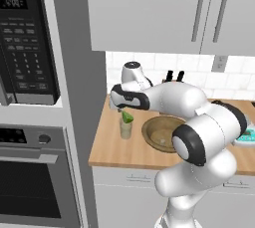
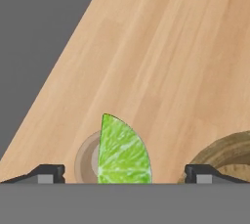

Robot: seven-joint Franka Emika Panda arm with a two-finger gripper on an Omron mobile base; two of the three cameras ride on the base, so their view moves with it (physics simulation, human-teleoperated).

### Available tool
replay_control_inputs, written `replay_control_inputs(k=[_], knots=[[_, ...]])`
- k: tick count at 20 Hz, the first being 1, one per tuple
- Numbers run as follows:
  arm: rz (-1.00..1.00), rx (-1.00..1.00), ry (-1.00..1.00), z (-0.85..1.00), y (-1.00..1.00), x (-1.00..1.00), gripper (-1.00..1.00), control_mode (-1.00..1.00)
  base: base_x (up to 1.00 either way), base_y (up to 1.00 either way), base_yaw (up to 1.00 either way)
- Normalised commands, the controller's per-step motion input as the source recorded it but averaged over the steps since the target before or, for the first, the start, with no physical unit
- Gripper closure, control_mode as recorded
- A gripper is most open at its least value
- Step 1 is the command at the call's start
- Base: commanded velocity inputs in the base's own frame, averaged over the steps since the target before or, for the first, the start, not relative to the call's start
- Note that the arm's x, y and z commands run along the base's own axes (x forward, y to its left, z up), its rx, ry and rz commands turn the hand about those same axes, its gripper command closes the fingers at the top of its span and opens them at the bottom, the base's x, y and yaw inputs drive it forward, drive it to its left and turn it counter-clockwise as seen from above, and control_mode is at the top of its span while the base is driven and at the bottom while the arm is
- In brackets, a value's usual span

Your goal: Grab a lemon wedge from the fridge and one ice cube from the ice bowl, and put them in the glass of lemonade.

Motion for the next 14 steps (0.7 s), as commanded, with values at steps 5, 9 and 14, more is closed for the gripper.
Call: replay_control_inputs(k=[5, 9, 14], knots=[[0.0, 0.05, -0.06, 0.37, 0.0, -0.23, -1.0, -1.0, 0.0, 0.0, 0.0], [0.0, 0.05, -0.01, 0.44, -0.15, -0.48, -1.0, -1.0, 0.0, 0.0, 0.0], [-0.04, 0.0, 0.04, 0.07, -0.58, -0.41, -1.0, -1.0, 0.0, 0.0, 0.0]])
